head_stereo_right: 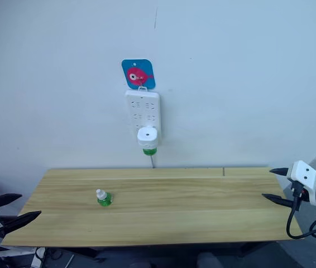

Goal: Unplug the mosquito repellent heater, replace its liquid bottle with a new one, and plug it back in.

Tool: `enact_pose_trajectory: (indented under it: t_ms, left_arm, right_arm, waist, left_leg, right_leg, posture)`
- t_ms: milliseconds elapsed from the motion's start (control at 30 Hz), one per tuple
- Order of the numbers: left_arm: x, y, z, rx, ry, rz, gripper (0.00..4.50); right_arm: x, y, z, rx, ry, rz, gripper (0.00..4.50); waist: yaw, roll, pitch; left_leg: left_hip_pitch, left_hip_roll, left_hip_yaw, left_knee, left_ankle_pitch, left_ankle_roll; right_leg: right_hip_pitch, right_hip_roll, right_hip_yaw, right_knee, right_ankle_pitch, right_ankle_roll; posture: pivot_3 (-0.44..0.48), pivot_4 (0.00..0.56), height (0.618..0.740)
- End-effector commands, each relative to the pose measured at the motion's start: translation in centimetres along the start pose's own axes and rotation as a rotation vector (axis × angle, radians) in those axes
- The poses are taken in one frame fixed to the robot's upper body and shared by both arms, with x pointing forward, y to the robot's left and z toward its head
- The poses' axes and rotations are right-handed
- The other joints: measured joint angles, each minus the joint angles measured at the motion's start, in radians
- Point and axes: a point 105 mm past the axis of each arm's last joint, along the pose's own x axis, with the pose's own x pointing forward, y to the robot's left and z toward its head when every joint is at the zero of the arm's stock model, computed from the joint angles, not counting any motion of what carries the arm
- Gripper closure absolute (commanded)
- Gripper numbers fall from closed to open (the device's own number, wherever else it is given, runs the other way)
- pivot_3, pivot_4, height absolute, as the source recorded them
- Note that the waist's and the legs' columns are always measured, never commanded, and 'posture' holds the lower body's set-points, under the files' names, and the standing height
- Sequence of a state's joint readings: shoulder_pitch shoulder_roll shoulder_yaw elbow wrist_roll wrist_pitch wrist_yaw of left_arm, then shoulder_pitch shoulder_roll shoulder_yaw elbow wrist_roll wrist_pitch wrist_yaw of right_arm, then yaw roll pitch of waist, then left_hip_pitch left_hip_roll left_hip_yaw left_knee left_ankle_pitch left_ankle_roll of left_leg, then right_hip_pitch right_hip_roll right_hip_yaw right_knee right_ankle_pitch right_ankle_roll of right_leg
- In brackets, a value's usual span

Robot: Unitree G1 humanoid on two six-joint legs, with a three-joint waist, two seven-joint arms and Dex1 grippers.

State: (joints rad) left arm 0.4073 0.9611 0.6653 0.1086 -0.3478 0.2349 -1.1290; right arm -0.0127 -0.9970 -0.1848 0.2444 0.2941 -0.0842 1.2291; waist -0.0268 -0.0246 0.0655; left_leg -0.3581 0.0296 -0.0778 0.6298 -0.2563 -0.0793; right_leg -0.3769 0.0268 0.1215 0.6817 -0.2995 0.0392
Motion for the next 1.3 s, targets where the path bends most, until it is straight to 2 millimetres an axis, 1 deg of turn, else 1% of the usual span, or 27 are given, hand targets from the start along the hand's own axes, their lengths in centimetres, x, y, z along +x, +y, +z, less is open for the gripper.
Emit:
enact_pose_trajectory:
  t_ms: [33, 67, 133, 200, 300, 533, 633, 767, 967, 1067, 1167, 1200, 1300]
  left_arm:
    - [-0.1, 0.3, 1.3, 0.073, -0.010, -0.018, 0.00]
    - [0.0, 0.1, 1.4, 0.100, -0.011, -0.042, 0.00]
    - [0.0, -0.4, 1.6, 0.073, -0.023, -0.107, 0.00]
    - [0.0, -0.3, 1.8, 0.060, -0.033, -0.119, 0.00]
    - [0.0, 0.3, 2.5, 0.052, -0.073, -0.097, 0.00]
    - [-0.2, 1.0, 2.5, 0.053, -0.066, -0.109, 0.00]
    - [-0.1, 1.2, 3.2, 0.107, -0.093, -0.106, 0.00]
    - [0.8, 0.8, 5.2, 0.177, -0.138, -0.131, 0.00]
    - [1.9, 0.5, 5.8, 0.149, -0.148, -0.179, 0.00]
    - [2.5, 0.6, 6.7, 0.127, -0.175, -0.179, 0.00]
    - [3.1, 0.9, 8.0, 0.115, -0.218, -0.172, 0.00]
    - [3.4, 1.0, 8.5, 0.114, -0.233, -0.175, 0.00]
    - [4.7, 0.9, 10.7, 0.114, -0.281, -0.202, 0.00]
  right_arm:
    - [-1.1, -0.7, 0.7, -0.043, 0.004, -0.028, 0.00]
    - [-1.1, -0.6, 0.8, -0.042, 0.005, -0.023, 0.00]
    - [-1.1, -0.4, 1.0, -0.043, 0.004, -0.019, 0.00]
    - [-1.0, -0.4, 1.1, -0.046, 0.003, -0.023, 0.00]
    - [-1.0, -0.2, 1.4, -0.047, 0.002, -0.025, 0.00]
    - [-1.1, 0.0, 1.8, 0.022, -0.018, -0.021, 0.00]
    - [-1.1, 0.1, 1.9, 0.041, -0.018, -0.015, 0.00]
    - [-0.7, 0.6, 1.7, 0.003, 0.002, -0.010, 0.00]
    - [-0.5, 1.3, 2.3, -0.012, -0.018, -0.033, 0.00]
    - [-0.7, 2.3, 2.7, -0.005, -0.033, -0.042, 0.00]
    - [-0.5, 3.6, 4.3, 0.006, -0.080, -0.029, 0.00]
    - [-0.4, 4.1, 5.2, 0.006, -0.103, -0.013, 0.00]
    - [0.4, 5.4, 8.7, 0.019, -0.190, 0.029, 0.00]
  waist:
    - [0.000, 0.000, 0.000]
    - [0.000, 0.000, 0.000]
    - [0.000, -0.001, -0.001]
    - [0.000, 0.001, -0.001]
    - [0.000, 0.001, -0.001]
    - [-0.002, 0.000, -0.002]
    - [-0.003, 0.000, -0.002]
    - [-0.002, -0.001, -0.002]
    - [-0.006, 0.001, -0.001]
    - [-0.009, 0.001, -0.001]
    - [-0.017, 0.001, -0.001]
    - [-0.021, 0.002, 0.000]
    - [-0.039, 0.003, 0.001]
  left_leg:
    - [0.000, 0.000, 0.000, 0.000, 0.000, 0.000]
    - [0.001, 0.000, 0.000, 0.000, 0.000, 0.000]
    - [0.002, 0.000, 0.000, 0.000, 0.000, 0.000]
    - [0.003, 0.000, 0.000, 0.000, 0.000, 0.000]
    - [0.005, 0.000, 0.000, 0.000, 0.000, 0.000]
    - [0.005, 0.000, 0.001, 0.000, 0.000, 0.000]
    - [0.005, 0.000, 0.001, 0.000, 0.000, 0.000]
    - [0.005, 0.000, 0.001, 0.000, 0.000, 0.000]
    - [0.005, 0.000, 0.001, 0.000, 0.000, 0.000]
    - [0.004, 0.001, 0.000, 0.000, 0.000, 0.000]
    - [0.004, 0.001, 0.000, 0.000, 0.000, 0.000]
    - [0.004, 0.001, 0.000, 0.000, 0.000, 0.000]
    - [0.005, 0.001, 0.000, 0.001, 0.000, 0.000]
  right_leg:
    - [0.000, 0.000, 0.000, 0.000, 0.000, 0.000]
    - [0.001, 0.000, 0.000, 0.000, 0.000, 0.000]
    - [0.002, 0.000, 0.000, 0.000, 0.000, -0.001]
    - [0.003, 0.000, 0.000, 0.000, -0.002, -0.004]
    - [0.004, 0.000, 0.000, 0.000, -0.004, -0.006]
    - [0.004, 0.000, 0.000, 0.000, -0.004, -0.006]
    - [0.004, 0.000, 0.001, 0.000, -0.004, -0.006]
    - [0.004, 0.000, 0.001, 0.000, -0.004, -0.006]
    - [0.004, 0.001, 0.001, 0.000, -0.003, -0.006]
    - [0.003, 0.001, 0.001, 0.000, -0.002, -0.003]
    - [0.003, 0.001, 0.001, 0.000, -0.002, -0.002]
    - [0.004, 0.001, 0.001, 0.000, -0.002, -0.002]
    - [0.004, 0.002, 0.002, 0.000, -0.002, -0.004]
  posture:
    - [0.098, 0.001, 0.740]
    - [0.098, 0.001, 0.740]
    - [0.097, 0.002, 0.740]
    - [0.093, 0.002, 0.740]
    - [0.087, 0.002, 0.740]
    - [0.080, 0.004, 0.740]
    - [0.075, 0.010, 0.740]
    - [0.061, 0.013, 0.740]
    - [0.004, 0.021, 0.740]
    - [-0.036, 0.025, 0.740]
    - [-0.062, 0.027, 0.740]
    - [-0.085, 0.029, 0.740]
    - [-0.115, 0.034, 0.740]
